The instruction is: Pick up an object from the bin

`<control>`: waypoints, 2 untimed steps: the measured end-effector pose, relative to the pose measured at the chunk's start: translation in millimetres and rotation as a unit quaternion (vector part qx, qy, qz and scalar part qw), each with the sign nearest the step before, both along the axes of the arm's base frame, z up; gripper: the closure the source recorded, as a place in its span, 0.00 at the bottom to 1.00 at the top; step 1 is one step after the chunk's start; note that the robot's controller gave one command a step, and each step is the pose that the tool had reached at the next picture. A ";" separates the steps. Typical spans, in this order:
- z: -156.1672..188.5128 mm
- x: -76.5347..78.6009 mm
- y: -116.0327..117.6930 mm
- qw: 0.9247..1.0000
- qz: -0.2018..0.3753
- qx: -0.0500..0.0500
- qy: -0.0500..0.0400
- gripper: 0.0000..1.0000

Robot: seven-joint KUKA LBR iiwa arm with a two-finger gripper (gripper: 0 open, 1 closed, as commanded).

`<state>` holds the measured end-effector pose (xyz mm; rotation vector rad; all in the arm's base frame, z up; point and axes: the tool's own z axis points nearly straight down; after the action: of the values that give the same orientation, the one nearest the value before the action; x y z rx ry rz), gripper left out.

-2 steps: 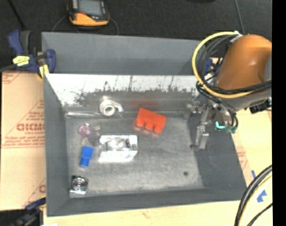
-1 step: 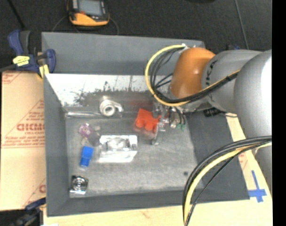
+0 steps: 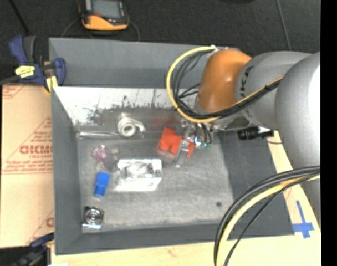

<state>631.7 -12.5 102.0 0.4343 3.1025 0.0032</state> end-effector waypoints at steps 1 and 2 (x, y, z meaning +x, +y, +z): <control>10.6 9.3 -11.5 0.998 -0.067 0.000 0.000 0.00; -32.6 13.7 -12.7 0.985 -0.170 0.000 0.004 0.00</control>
Offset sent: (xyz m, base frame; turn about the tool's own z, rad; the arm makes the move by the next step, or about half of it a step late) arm 0.0076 -0.0105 0.0093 0.1365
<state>645.4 -25.2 69.5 0.9574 2.9918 0.0002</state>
